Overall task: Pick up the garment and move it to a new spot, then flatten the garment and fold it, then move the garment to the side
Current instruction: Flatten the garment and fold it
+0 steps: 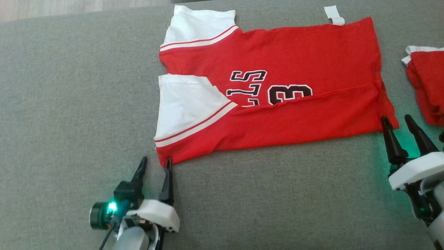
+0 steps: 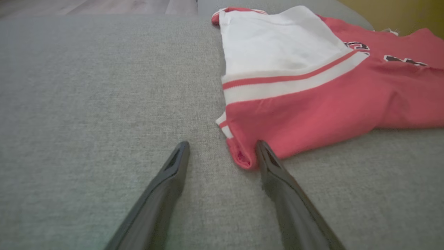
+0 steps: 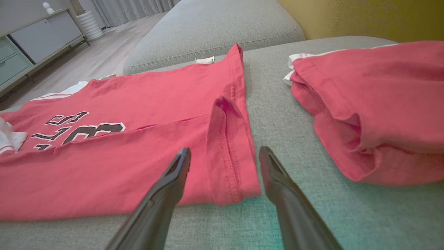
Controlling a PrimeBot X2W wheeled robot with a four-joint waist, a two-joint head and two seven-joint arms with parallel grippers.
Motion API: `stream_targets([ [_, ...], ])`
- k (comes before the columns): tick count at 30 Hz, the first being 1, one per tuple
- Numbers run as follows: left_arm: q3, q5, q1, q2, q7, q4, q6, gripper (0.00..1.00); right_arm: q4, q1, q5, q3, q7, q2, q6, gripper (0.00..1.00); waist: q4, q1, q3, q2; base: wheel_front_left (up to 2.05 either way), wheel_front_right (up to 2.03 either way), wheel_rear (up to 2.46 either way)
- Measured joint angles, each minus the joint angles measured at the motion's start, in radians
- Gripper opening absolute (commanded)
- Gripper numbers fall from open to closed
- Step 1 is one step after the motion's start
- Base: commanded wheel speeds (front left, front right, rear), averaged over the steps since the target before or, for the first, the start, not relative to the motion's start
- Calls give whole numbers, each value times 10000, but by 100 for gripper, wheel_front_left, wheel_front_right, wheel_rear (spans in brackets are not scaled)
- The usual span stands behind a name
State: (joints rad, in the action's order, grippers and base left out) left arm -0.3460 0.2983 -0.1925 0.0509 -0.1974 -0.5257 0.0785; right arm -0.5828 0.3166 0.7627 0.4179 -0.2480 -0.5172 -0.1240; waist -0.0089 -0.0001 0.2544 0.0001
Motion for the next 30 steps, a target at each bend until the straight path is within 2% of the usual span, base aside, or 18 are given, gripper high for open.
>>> stream_targets([
  [2,-105,15,-230,-2,50,-213,-38,17,-77,0,-2,6,0,8,0,100,-15,0,15,0,0,0,0],
  [3,-132,15,-356,-2,86,-286,-88,0,-136,0,-2,6,0,10,0,100,-17,1,13,0,0,0,0],
  [19,-357,0,-478,12,-330,-368,-84,0,-1519,170,-163,288,238,282,0,100,292,1,-65,0,0,0,0],
  [21,-364,0,-478,17,-330,-330,-86,0,-1662,309,-205,270,234,291,0,74,313,1,-78,0,0,0,0],
  [22,-366,0,-478,25,-332,-311,-86,0,-1735,358,-284,242,215,291,0,49,323,1,-86,0,0,0,0],
  [23,-372,0,-478,33,-341,-291,-86,0,-1791,392,-328,217,190,291,0,33,335,2,-95,0,0,0,0],
  [24,-374,0,-476,40,-341,-265,-86,0,-1802,409,-332,201,188,293,0,6,345,1,-103,0,0,0,0],
  [25,-374,0,-476,52,-341,-247,-84,0,-1802,412,-332,194,180,307,0,0,350,1,-111,0,0,0,0],
  [30,-374,0,-464,94,-376,-198,-82,0,-1831,407,-318,178,176,324,0,0,350,2,-168,0,0,0,0],
])
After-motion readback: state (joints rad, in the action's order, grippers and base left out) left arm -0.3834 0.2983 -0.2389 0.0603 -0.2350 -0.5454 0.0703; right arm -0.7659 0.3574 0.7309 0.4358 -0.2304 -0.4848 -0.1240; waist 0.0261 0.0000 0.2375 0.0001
